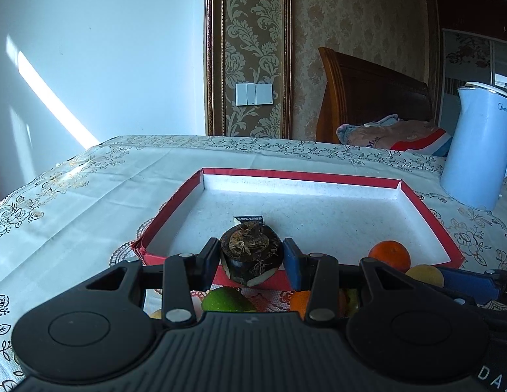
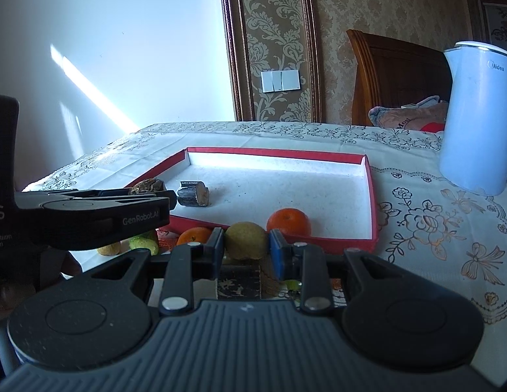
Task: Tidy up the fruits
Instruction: 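Carry the dark round fruit and the brown kiwi over the red tray with both tools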
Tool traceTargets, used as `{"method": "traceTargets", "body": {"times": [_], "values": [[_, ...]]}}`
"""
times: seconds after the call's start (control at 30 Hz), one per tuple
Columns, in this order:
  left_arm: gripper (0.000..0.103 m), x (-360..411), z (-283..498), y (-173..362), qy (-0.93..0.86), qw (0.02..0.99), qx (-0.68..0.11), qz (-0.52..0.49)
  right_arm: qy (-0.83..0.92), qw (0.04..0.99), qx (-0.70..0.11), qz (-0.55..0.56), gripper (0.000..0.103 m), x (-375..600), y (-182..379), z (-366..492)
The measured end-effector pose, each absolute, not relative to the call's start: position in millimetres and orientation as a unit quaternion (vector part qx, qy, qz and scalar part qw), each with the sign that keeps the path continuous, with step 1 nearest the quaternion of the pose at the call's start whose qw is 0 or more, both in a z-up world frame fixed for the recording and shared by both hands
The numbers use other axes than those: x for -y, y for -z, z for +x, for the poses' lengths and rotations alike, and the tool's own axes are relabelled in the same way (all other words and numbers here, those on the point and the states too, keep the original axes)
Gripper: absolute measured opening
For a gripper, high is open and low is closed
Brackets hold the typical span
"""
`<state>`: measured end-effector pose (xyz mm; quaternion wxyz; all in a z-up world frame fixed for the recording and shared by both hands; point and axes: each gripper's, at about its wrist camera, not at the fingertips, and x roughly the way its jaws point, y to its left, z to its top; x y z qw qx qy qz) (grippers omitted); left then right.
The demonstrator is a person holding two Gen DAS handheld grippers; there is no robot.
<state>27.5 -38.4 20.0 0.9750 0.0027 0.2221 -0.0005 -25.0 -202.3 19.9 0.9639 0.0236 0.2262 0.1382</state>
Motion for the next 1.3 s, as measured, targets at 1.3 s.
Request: {"method": "traceTargets", "body": {"times": [1.3], "values": [[0.041,26.7,96.4,-1.5,-0.008,0.967,-0.253,0.004,-0.135,0.956,-0.257,-0.033,0.029,165.5,-5.7,69.7]]}}
